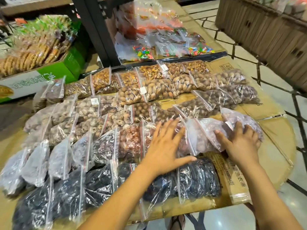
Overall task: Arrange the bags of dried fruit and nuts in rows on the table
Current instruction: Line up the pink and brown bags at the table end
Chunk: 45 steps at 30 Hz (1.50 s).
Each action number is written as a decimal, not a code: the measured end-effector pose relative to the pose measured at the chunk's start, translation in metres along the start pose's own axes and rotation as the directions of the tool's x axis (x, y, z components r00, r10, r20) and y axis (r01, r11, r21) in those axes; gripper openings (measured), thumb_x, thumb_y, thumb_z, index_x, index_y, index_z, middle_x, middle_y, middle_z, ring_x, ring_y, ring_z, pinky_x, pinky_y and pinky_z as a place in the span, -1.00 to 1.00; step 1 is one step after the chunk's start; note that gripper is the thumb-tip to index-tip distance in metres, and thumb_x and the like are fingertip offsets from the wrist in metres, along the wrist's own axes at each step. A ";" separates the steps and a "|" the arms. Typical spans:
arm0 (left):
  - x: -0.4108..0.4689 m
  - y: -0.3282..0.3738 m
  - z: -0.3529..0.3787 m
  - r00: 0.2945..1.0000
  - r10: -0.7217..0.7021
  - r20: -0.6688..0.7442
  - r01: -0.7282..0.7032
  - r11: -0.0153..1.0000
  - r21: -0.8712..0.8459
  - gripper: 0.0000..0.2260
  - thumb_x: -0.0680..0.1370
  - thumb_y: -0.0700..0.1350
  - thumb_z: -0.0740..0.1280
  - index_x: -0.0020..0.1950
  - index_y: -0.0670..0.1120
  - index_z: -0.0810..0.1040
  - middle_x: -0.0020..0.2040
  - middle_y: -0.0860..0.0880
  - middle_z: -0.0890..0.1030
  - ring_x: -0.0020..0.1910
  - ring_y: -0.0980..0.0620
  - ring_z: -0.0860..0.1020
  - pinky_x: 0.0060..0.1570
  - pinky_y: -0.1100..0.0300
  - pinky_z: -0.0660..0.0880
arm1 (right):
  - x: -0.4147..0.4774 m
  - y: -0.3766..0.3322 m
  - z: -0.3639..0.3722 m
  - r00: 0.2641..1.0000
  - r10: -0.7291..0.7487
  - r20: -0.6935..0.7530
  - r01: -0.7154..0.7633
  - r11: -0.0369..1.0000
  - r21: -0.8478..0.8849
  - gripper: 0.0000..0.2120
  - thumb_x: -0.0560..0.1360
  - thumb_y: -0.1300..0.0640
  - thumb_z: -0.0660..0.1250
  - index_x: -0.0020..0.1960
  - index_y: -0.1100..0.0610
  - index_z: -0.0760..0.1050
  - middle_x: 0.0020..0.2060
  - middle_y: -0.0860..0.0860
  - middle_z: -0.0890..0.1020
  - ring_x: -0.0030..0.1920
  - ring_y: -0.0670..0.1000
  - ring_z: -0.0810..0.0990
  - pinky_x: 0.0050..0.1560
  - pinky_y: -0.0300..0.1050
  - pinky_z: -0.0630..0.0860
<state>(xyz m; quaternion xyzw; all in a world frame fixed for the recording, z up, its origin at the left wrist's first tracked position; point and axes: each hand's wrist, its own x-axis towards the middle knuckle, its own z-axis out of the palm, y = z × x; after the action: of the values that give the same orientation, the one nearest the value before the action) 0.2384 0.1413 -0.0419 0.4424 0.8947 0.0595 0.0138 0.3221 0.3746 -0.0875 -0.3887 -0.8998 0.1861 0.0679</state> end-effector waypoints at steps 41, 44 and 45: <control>-0.154 -0.620 0.006 0.930 -0.360 0.073 0.354 0.825 -0.441 0.01 0.07 0.49 0.43 0.38 -0.04 0.39 0.24 -0.10 0.49 0.23 -0.14 0.44 0.13 0.00 0.42 | -0.085 -0.549 0.190 0.932 -0.157 0.328 0.084 0.970 0.226 -0.64 0.50 -0.02 0.33 0.14 0.21 0.42 -0.25 0.10 0.55 -0.23 0.10 0.54 -0.25 -0.10 0.39; -0.154 -0.625 0.012 0.918 -0.396 -0.007 0.324 0.762 -0.561 -0.15 0.04 0.55 0.39 0.14 0.06 0.45 0.04 0.02 0.50 0.03 -0.03 0.49 -0.03 0.02 0.46 | -0.076 -0.550 0.200 0.938 -0.144 0.316 0.086 0.978 0.189 -0.45 0.46 -0.11 0.36 0.29 0.20 0.32 -0.16 0.13 0.62 -0.16 0.14 0.60 -0.28 -0.12 0.39; -0.156 -0.626 0.014 0.904 -0.424 -0.045 0.305 0.717 -0.627 -0.20 0.03 0.51 0.43 0.10 0.07 0.44 0.02 0.03 0.51 0.01 -0.01 0.49 -0.05 0.04 0.45 | -0.073 -0.549 0.203 0.936 -0.151 0.317 0.092 0.977 0.192 -0.42 0.46 -0.12 0.36 0.33 0.19 0.30 -0.14 0.10 0.61 -0.17 0.11 0.59 -0.29 -0.14 0.37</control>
<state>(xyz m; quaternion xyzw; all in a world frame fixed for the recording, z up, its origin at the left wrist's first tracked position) -0.1604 -0.3576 -0.1344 0.2208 0.8945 0.3798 0.0828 -0.0516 -0.0807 -0.0605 -0.2881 -0.9011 0.3217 -0.0385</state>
